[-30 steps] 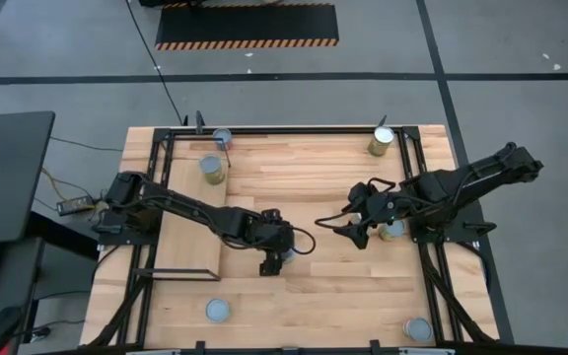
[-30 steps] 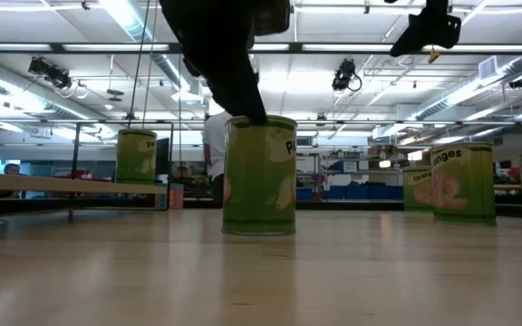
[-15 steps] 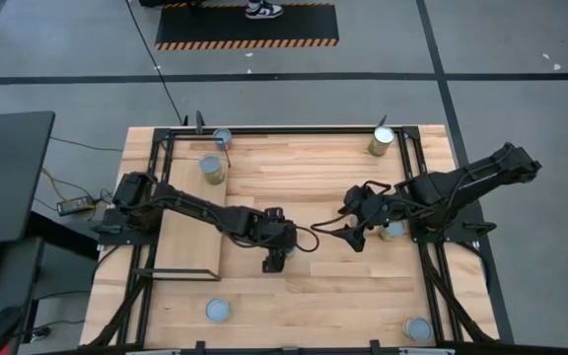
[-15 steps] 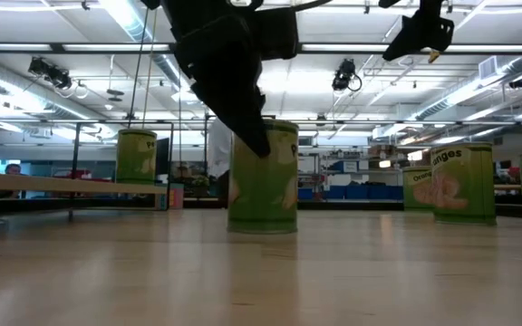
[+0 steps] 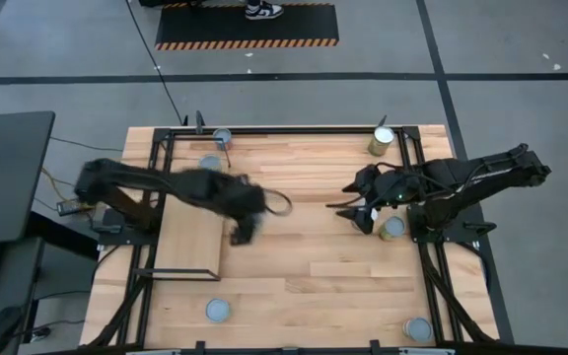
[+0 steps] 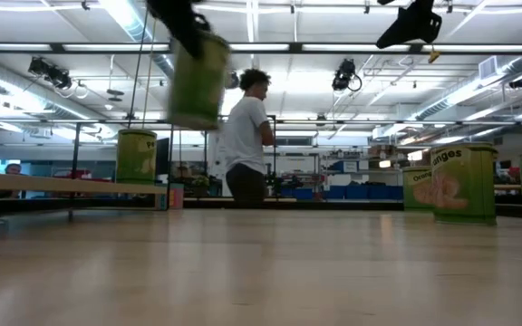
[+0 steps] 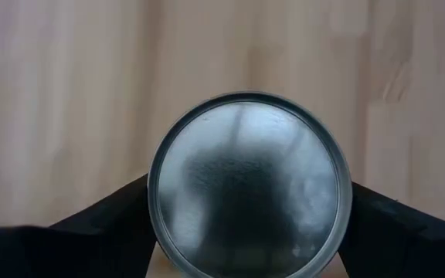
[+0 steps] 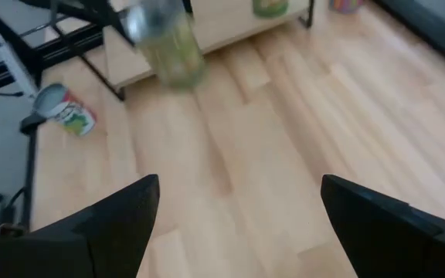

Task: Pick and place cans onto a shelf
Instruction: Put the canned pears on the shelf aligned with the other canned pears

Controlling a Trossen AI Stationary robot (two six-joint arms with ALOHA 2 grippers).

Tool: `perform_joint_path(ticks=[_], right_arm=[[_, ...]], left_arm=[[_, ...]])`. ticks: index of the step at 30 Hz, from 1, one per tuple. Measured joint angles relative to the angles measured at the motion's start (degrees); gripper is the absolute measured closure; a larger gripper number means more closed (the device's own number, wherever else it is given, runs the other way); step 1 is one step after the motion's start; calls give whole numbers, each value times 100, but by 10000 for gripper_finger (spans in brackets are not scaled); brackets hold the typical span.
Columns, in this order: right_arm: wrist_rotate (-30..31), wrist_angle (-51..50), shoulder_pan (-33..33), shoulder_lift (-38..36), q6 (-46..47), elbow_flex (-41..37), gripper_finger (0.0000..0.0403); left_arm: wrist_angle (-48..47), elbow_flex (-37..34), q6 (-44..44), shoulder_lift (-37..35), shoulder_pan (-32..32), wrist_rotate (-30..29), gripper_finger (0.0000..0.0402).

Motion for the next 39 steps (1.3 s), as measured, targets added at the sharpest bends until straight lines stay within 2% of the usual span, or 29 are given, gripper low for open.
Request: perform_joint_path(ticks=[6,9,13,20,25,28,32,39], right_arm=[[0,230,-353,27,-261,0,35],[107,401,-492,49,-240,0,35],[202,677,-617,143,-268,0,35],[302,1251,-717,303,-276,0,35],[304,1545,-727,408,-67,0,35],[302,1564,-725,438,187,0,35],[302,1564,-718,463,480,0,35],[301,1566,-710,466,523,0,35]], left_arm=[[-2277,21,-160,-1222,390,-439,88],[-2433,-231,-74,-1855,723,-766,88],[-2401,-1099,422,-2749,1327,-925,88],[-1422,-2669,1983,-3856,2429,-1083,88],[-552,-3652,2713,-4045,3125,-873,88],[19,-4107,3008,-4039,3500,-533,88],[659,-4457,3317,-4041,3941,-69,88],[943,-4524,3895,-4037,4506,315,79]])
